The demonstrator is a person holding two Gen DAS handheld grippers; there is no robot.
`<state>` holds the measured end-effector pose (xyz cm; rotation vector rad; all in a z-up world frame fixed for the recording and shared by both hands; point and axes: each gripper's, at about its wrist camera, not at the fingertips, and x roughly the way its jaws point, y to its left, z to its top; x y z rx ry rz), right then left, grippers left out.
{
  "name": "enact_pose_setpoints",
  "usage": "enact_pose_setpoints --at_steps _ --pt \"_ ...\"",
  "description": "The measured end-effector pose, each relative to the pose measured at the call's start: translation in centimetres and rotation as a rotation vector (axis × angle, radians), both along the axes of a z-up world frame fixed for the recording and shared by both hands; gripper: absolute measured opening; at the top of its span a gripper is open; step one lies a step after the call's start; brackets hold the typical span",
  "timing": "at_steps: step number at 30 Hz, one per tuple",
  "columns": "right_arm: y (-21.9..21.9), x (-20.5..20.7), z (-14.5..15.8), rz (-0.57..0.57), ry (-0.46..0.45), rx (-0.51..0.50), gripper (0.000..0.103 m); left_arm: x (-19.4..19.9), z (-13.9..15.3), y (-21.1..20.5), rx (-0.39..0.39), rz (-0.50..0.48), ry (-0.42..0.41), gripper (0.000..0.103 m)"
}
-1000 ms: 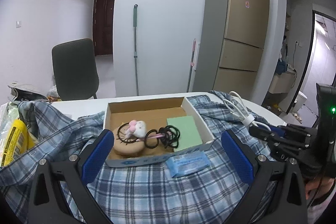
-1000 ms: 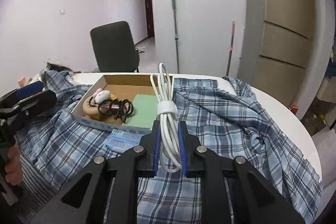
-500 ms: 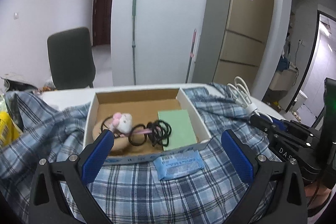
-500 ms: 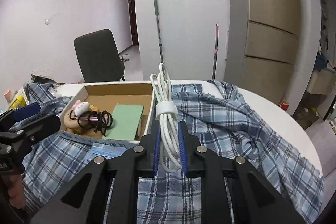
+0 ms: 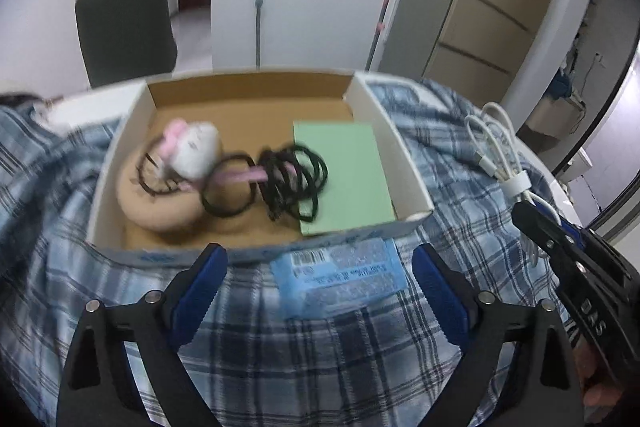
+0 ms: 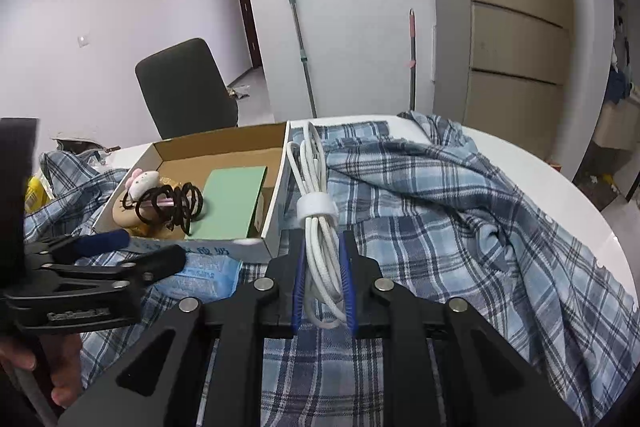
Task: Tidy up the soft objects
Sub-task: 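Lift the white cable with the right tool toward the box, then grasp the blue wrapped packet with the left tool while the right tool holds the cable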
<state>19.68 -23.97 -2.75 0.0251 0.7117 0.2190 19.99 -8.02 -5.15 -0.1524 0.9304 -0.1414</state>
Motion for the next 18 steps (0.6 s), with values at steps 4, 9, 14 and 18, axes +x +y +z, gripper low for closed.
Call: enact_pose_setpoints --at_steps 4,9,14,18 --pt "-0.2 0.1 -0.3 0.002 0.019 0.005 0.016 0.5 -0.9 -1.3 0.035 0.010 0.012 0.095" --pt "-0.3 0.2 -0.5 0.001 0.032 0.009 0.016 1.1 -1.9 -2.1 0.039 0.011 0.047 0.095" --pt "-0.3 0.1 -0.5 0.004 0.037 0.010 0.016 1.0 -2.2 -3.2 0.080 -0.007 0.046 0.096" --pt "-0.2 0.1 -0.5 0.006 0.036 0.008 0.016 1.2 -2.9 -3.4 0.094 0.000 0.067 0.096"
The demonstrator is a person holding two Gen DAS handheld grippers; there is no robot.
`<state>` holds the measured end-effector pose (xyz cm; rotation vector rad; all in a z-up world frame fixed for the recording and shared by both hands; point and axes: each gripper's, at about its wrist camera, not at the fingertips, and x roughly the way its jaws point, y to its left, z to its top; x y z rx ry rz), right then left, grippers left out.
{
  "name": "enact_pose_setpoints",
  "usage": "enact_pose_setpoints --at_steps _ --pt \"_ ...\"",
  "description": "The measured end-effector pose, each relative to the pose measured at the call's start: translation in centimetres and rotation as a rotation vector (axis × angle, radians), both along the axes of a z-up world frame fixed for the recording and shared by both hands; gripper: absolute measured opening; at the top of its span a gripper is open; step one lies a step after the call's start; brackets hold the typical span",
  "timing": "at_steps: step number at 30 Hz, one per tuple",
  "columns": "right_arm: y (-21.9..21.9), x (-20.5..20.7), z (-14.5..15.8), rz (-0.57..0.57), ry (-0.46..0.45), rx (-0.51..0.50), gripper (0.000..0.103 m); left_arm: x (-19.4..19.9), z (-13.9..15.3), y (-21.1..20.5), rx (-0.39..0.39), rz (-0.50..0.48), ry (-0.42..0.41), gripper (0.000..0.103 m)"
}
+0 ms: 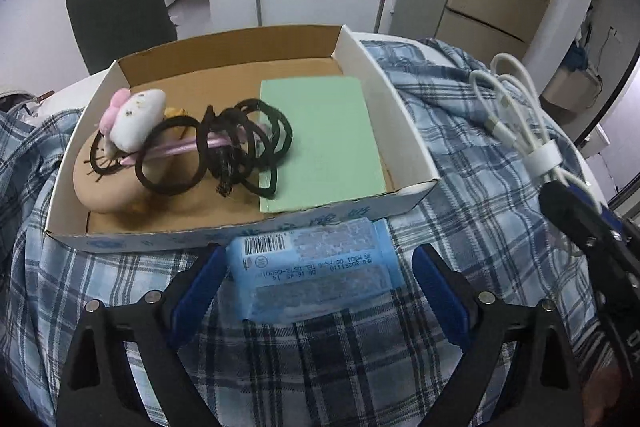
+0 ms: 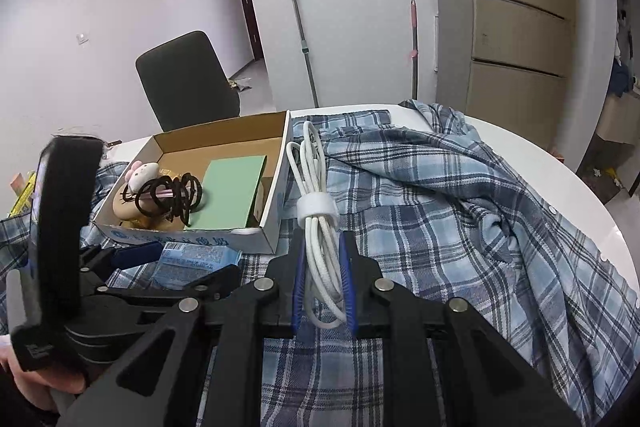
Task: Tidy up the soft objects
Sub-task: 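Grasp the blue wrapped packet with the left tool while the right tool holds the cable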
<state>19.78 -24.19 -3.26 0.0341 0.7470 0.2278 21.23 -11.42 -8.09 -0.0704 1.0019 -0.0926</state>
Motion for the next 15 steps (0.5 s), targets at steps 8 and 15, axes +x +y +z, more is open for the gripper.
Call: enact_pose_setpoints --at_steps 8,15 --pt "0.14 -0.11 0.04 0.003 -0.002 -0.002 0.016 0.50 -0.60 -0.01 0.021 -0.025 0.017 0.092" --pt "0.15 -0.16 0.06 0.003 -0.005 -0.006 0.016 -0.23 -0.11 0.05 0.022 -0.046 -0.004 0.080"
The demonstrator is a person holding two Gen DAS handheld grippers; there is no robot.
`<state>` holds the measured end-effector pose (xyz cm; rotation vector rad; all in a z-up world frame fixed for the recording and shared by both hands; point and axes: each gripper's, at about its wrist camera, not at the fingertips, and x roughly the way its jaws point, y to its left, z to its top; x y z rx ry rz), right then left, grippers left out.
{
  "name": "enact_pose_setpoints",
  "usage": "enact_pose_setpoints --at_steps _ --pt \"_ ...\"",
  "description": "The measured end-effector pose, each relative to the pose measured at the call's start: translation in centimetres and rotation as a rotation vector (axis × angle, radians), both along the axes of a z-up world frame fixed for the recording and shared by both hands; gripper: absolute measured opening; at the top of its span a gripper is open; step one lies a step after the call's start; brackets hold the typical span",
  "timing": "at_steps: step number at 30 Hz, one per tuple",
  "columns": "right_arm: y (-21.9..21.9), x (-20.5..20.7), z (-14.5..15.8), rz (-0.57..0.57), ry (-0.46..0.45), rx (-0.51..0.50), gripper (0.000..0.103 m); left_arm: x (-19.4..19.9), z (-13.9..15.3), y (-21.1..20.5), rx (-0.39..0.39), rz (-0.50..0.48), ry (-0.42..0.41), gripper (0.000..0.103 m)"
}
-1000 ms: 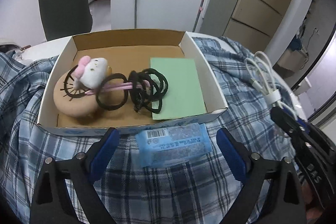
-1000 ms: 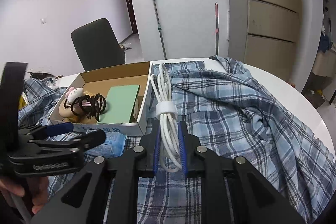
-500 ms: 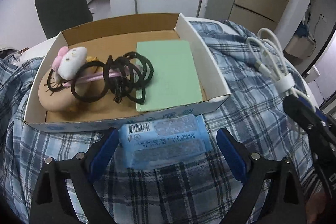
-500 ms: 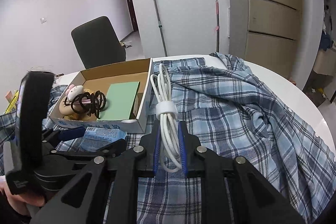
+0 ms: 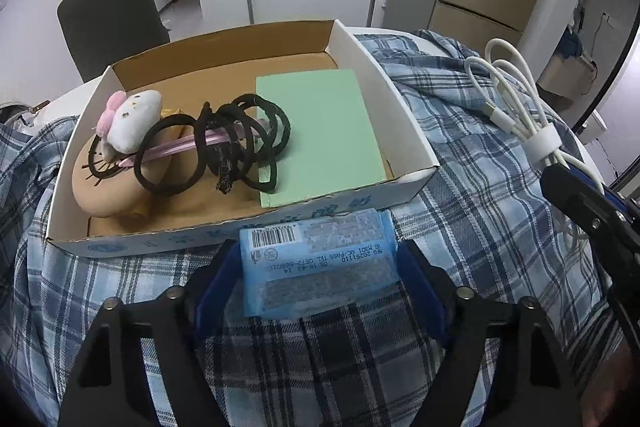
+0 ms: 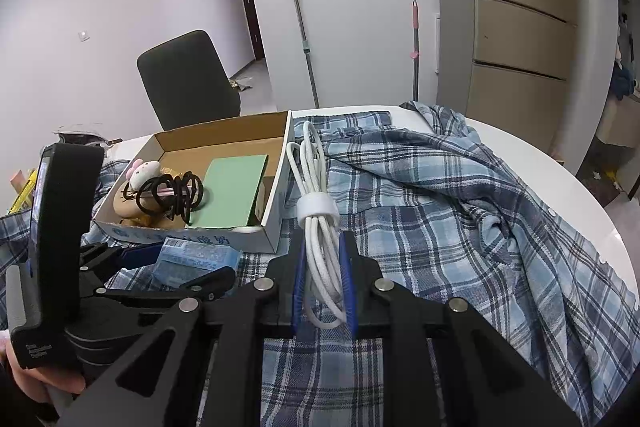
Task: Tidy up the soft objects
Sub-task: 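Grasp the blue wrapped packet with the left tool while the right tool holds the cable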
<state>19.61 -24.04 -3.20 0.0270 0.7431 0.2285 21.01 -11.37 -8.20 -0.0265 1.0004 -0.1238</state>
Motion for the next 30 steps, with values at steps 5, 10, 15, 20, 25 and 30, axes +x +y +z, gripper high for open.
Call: enact_pose_setpoints --at_steps 5,10,15,20,25,30 --pt "0.0 0.0 0.0 0.001 -0.002 0.000 0.016 -0.9 1.0 0.5 -0.001 -0.005 -0.035 0.064" --pt "-0.1 -0.1 0.2 0.005 -0.006 0.002 0.016 -2.1 2.2 1.2 -0.023 -0.025 -0.049 0.061" --pt "0.1 -0.2 0.3 0.005 -0.011 -0.005 0.016 -2.7 2.7 1.3 -0.044 -0.060 -0.030 0.062" --pt "0.0 -0.3 0.4 0.001 -0.013 -0.001 0.016 -2.4 1.8 1.0 -0.049 -0.048 0.001 0.089" --pt "-0.1 -0.3 0.5 0.005 -0.012 0.001 0.016 -1.8 0.9 0.5 -0.062 -0.025 0.031 0.089" --pt "-0.1 -0.5 0.5 0.005 -0.013 0.000 0.016 -1.8 0.4 -0.7 -0.026 -0.029 0.025 0.089"
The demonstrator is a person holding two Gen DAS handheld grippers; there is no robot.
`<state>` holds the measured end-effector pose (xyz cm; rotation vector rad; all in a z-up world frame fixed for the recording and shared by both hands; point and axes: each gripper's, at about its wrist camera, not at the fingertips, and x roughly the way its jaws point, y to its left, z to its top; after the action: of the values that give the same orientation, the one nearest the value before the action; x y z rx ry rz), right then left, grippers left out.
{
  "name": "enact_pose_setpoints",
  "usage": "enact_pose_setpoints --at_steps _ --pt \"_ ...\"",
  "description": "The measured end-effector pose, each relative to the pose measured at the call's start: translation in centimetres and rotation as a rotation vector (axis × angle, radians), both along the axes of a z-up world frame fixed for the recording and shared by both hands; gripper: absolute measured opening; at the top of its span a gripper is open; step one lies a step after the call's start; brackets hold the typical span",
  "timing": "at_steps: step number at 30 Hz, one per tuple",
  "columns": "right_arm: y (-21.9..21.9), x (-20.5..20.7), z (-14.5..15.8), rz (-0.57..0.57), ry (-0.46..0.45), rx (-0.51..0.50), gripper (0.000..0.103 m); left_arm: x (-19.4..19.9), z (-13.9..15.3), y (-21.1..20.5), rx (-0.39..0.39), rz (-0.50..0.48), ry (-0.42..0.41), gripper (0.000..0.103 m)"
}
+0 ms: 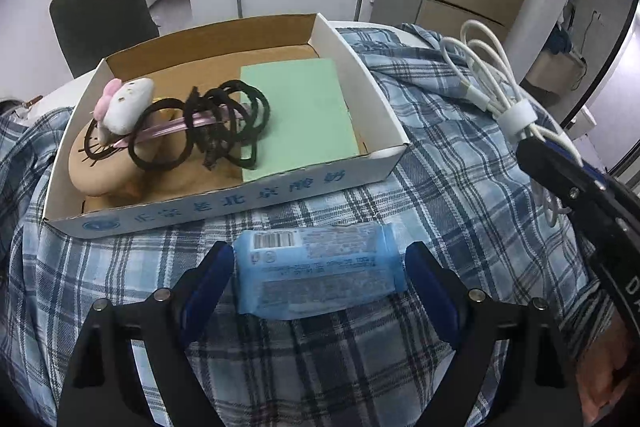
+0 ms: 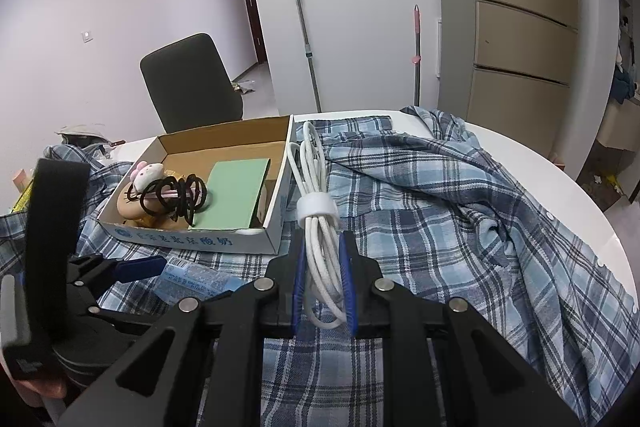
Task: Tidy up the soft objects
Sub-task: 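Grasp the blue wrapped packet with the left tool while the right tool holds the cable, then lift the blue packet with the left tool and carry it over the box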
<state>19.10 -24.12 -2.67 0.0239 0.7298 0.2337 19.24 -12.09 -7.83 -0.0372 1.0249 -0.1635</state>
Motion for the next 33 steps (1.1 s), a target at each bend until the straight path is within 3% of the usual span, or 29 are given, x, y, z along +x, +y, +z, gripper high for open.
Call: enact_pose_setpoints --at_steps 11,16,21,22,33 --pt "-0.1 0.0 0.0 -0.002 0.001 0.000 0.016 0.1 -0.4 -0.7 0.035 -0.027 0.012 0.090" --pt "-0.1 0.1 0.0 -0.001 0.003 0.000 0.016 -0.3 -0.1 0.0 0.013 -0.029 0.005 0.075" --pt "-0.1 0.1 0.0 -0.001 0.003 0.000 0.016 -0.3 0.0 0.5 -0.006 -0.041 0.007 0.071" --pt "-0.1 0.1 0.0 -0.001 0.004 0.000 0.016 -0.3 0.1 0.5 -0.006 -0.041 0.002 0.063" --pt "0.0 0.1 0.1 0.001 0.002 -0.002 0.016 -1.3 1.1 1.9 -0.071 -0.061 -0.052 0.042"
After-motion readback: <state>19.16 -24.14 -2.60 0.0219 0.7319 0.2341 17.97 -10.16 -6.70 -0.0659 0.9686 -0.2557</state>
